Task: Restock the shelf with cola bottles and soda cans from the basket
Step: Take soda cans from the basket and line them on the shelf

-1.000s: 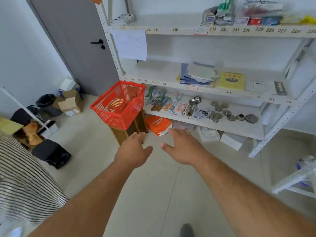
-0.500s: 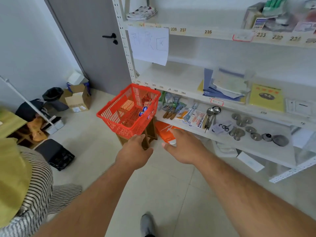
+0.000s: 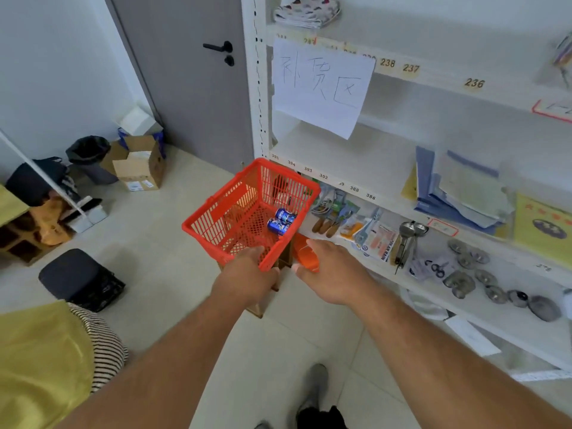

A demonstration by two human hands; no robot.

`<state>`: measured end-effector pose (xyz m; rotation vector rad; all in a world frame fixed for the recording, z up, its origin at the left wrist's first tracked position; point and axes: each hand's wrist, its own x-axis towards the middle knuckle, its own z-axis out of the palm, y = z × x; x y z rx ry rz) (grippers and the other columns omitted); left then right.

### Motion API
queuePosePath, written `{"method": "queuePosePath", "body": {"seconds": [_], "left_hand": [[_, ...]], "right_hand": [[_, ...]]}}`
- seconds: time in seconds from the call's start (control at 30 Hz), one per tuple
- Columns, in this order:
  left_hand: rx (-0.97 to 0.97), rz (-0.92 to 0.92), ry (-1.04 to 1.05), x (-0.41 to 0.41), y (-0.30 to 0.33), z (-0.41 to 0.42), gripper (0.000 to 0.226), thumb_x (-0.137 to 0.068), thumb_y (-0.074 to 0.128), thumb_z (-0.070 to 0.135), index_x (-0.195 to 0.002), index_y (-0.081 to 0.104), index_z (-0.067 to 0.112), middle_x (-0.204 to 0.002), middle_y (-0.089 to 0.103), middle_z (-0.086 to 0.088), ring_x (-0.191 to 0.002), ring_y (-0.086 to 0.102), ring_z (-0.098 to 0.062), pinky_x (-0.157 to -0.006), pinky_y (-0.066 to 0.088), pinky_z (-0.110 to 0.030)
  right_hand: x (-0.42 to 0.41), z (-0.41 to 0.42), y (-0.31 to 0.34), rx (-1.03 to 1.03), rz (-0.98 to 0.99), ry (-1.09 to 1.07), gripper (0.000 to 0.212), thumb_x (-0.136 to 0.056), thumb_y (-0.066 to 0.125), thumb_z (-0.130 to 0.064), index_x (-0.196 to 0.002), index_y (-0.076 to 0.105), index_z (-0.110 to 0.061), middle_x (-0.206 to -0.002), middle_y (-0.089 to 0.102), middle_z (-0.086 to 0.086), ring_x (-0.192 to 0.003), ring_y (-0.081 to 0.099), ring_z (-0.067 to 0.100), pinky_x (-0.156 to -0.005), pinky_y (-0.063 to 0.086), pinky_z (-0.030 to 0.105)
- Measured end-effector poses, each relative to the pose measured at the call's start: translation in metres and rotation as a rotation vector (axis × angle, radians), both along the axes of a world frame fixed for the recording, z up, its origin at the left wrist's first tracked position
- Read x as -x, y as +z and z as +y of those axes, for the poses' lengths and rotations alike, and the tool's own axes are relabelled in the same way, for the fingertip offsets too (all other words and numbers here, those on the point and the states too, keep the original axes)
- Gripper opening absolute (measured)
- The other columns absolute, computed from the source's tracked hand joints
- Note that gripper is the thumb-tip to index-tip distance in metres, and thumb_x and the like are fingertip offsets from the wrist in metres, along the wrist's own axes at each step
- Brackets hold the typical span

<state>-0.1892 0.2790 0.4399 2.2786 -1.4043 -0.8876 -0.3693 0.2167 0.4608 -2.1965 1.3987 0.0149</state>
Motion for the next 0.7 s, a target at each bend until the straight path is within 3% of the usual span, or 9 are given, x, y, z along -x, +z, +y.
{"method": "queuePosePath", "body": {"seconds": [0.13,0.23,0.33,0.4,0.5,0.6,0.7], "left_hand": [[-0.035,-0.001,-0.003,-0.013,-0.016,-0.050,0.051,-0.082,0.063,0.052,-0.130,0.063,0.035,-0.124,0.065,0.004,-0.102,0.067,-0.021,-0.087,0.061,-0.046],[-0.050,-0.031,-0.005,-0.015,-0.008,-0.087,0.043,-0.091,0.066,0.044,-0.131,0.064,0.029,-0.123,0.063,0.006,-0.104,0.067,-0.021,-0.086,0.061,-0.043],[-0.080,-0.016,0.025,-0.021,-0.012,-0.121,0.040,-0.095,0.066,0.037,-0.134,0.064,0.027,-0.119,0.067,0.003,-0.099,0.069,-0.020,-0.084,0.062,-0.037],[-0.104,0.000,0.054,-0.028,-0.019,-0.138,0.047,-0.096,0.066,0.037,-0.141,0.060,0.025,-0.132,0.064,-0.001,-0.114,0.066,-0.024,-0.093,0.055,-0.032],[-0.145,0.034,0.090,-0.038,-0.033,-0.157,0.063,-0.090,0.067,0.047,-0.148,0.054,0.026,-0.148,0.057,-0.001,-0.128,0.060,-0.027,-0.106,0.051,-0.037],[-0.190,0.059,0.099,-0.054,-0.049,-0.177,0.070,-0.089,0.066,0.049,-0.153,0.049,0.024,-0.149,0.058,-0.004,-0.127,0.062,-0.027,-0.107,0.051,-0.039],[-0.200,0.090,0.095,-0.073,-0.060,-0.199,0.067,-0.092,0.066,0.046,-0.152,0.050,0.022,-0.146,0.060,-0.006,-0.124,0.064,-0.026,-0.107,0.050,-0.038]], "right_hand": [[-0.012,-0.059,-0.019,-0.026,-0.049,-0.010,0.054,-0.100,0.059,-0.054,-0.145,0.050,-0.026,-0.144,0.058,-0.001,-0.134,0.053,0.023,-0.102,0.046,0.037],[-0.018,-0.105,-0.037,-0.058,-0.064,-0.027,0.042,-0.095,0.059,-0.062,-0.128,0.055,-0.036,-0.122,0.064,-0.009,-0.115,0.062,0.018,-0.091,0.054,0.036],[-0.025,-0.146,-0.054,-0.081,-0.058,-0.014,0.045,-0.089,0.054,-0.071,-0.120,0.055,-0.039,-0.115,0.065,-0.010,-0.108,0.063,0.015,-0.090,0.059,0.041],[-0.029,-0.169,-0.064,-0.093,-0.038,0.004,0.049,-0.085,0.050,-0.075,-0.116,0.057,-0.037,-0.111,0.065,-0.010,-0.104,0.063,0.015,-0.087,0.060,0.042],[-0.040,-0.195,-0.066,-0.105,-0.002,0.023,0.052,-0.086,0.050,-0.074,-0.115,0.059,-0.032,-0.113,0.066,-0.004,-0.107,0.064,0.021,-0.089,0.058,0.044],[-0.056,-0.216,-0.071,-0.107,0.050,0.027,0.057,-0.095,0.056,-0.063,-0.132,0.059,-0.020,-0.128,0.063,0.006,-0.121,0.060,0.029,-0.098,0.052,0.045],[-0.075,-0.236,-0.082,-0.118,0.079,0.027,0.054,-0.094,0.056,-0.064,-0.128,0.058,-0.022,-0.125,0.064,0.004,-0.115,0.063,0.028,-0.095,0.054,0.045]]}}
